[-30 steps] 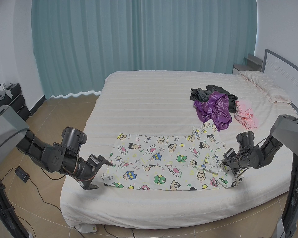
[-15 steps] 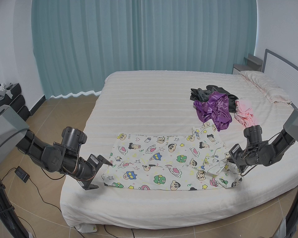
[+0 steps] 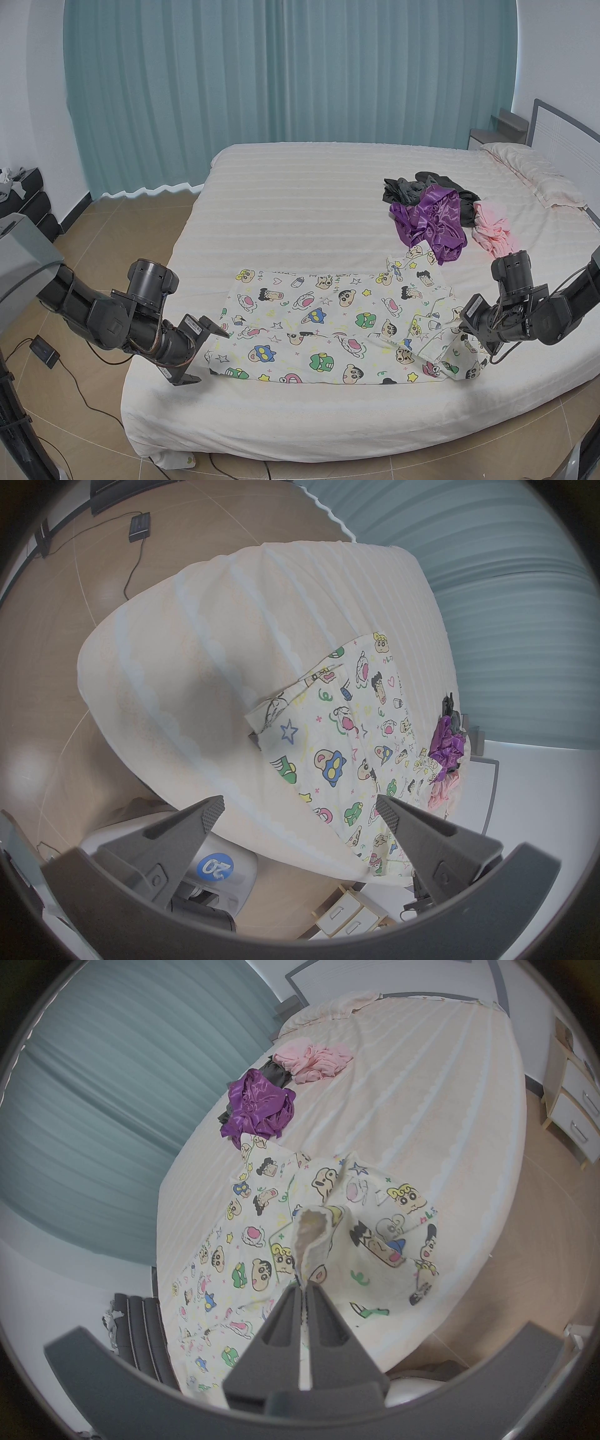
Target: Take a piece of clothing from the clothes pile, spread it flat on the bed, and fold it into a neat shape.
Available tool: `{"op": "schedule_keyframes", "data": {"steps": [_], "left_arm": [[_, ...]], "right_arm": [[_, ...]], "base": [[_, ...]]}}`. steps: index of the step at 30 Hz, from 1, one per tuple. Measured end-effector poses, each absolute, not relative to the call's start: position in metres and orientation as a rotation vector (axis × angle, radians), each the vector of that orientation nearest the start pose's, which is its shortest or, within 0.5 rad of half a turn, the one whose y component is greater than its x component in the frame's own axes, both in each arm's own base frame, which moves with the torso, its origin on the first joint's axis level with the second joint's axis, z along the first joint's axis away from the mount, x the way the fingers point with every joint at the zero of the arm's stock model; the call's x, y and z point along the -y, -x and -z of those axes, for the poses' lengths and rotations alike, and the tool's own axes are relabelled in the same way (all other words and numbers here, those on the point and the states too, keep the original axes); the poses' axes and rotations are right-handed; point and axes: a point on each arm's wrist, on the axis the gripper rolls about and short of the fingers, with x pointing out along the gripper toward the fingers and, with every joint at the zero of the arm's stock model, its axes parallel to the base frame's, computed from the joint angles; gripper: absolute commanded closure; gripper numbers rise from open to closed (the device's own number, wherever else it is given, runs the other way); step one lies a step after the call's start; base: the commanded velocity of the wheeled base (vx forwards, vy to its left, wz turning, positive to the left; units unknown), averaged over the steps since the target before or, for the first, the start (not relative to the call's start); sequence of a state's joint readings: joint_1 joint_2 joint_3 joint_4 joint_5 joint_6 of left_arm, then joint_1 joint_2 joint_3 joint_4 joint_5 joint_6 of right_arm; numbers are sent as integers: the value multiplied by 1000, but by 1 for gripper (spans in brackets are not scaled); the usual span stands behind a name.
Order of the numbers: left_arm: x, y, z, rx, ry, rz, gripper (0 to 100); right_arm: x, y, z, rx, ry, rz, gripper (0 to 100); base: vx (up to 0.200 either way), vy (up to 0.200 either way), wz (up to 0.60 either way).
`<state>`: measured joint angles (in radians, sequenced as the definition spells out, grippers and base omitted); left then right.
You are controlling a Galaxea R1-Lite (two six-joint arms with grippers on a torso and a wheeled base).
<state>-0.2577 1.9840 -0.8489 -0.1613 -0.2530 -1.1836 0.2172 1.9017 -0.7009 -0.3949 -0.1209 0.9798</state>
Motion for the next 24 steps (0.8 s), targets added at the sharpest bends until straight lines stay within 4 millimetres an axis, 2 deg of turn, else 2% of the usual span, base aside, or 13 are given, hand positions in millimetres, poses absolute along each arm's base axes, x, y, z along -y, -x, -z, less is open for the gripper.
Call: {"op": "schedule_keyframes", "data": {"steps": [16, 17, 24], "left_arm": [[87, -307, -59, -1143, 1054, -170, 0], [87, -307, -59, -1143, 1054, -170, 0], [87, -307, -59, -1144, 1054, -171, 0]], "right_arm": [[-73, -255, -61, -823, -672, 327, 100], [-74, -254, -61, -827, -669, 325, 0], [-79, -242, -60, -856, -656, 297, 0]], "base": [[0, 0, 0], [0, 0, 0], [0, 0, 0]]}}
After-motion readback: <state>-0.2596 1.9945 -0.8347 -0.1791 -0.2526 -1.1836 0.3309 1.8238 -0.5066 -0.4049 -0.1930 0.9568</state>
